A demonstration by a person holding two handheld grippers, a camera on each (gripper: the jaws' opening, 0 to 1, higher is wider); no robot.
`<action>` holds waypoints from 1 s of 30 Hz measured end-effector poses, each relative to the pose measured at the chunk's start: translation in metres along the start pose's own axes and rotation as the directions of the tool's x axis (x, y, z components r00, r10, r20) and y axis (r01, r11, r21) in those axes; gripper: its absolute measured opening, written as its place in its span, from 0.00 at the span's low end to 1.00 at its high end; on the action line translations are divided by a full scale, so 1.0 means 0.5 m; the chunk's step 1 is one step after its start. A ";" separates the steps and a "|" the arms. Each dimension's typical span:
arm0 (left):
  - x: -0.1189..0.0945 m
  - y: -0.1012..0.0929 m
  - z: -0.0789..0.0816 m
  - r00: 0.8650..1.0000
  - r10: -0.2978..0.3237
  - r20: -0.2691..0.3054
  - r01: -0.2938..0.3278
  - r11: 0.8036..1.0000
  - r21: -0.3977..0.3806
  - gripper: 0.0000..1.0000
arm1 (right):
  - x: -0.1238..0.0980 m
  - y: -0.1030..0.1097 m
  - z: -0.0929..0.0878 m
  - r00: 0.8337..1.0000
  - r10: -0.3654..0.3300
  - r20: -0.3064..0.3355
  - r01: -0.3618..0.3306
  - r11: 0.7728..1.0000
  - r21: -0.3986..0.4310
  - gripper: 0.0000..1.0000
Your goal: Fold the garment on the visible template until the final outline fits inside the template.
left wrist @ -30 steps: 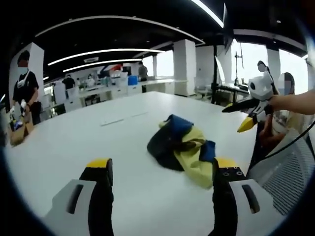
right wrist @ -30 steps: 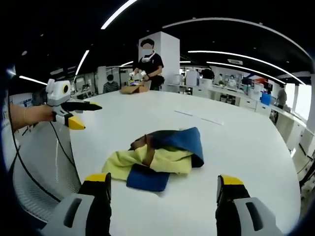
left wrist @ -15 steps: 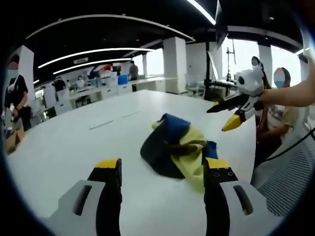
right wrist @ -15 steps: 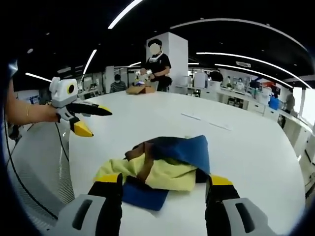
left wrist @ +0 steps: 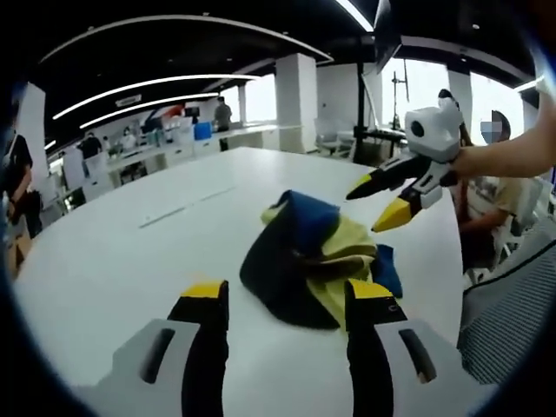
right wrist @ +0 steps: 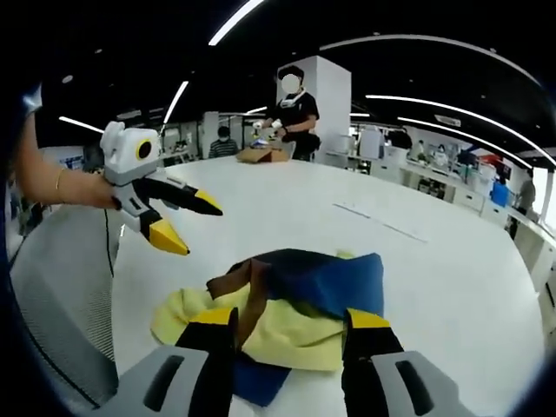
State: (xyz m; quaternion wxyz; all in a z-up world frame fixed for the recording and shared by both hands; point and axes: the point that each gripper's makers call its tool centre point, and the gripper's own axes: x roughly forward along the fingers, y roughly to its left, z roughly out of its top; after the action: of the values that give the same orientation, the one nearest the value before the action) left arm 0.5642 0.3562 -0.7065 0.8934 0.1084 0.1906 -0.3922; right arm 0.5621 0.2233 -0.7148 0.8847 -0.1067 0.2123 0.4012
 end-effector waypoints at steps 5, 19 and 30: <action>0.030 0.014 -0.011 0.999 -0.006 -0.034 0.006 1.000 0.000 0.42 | 0.027 -0.001 0.002 1.000 0.027 -0.004 -0.027 1.000 -0.016 0.38; 0.114 0.040 -0.061 0.990 -0.015 -0.137 0.009 0.999 -0.048 0.37 | 0.092 -0.006 0.002 0.997 0.081 -0.019 -0.082 0.995 -0.063 0.25; 0.144 0.028 -0.099 0.975 -0.054 -0.215 0.034 0.995 -0.096 0.19 | 0.113 0.000 -0.015 0.991 0.107 -0.084 -0.118 0.983 -0.141 0.07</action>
State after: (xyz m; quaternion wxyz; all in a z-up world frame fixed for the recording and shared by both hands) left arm 0.6063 0.3350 -0.7811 0.8623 0.1051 0.3072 -0.3886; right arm 0.5930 0.2581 -0.7476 0.8417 -0.1742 0.2218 0.4604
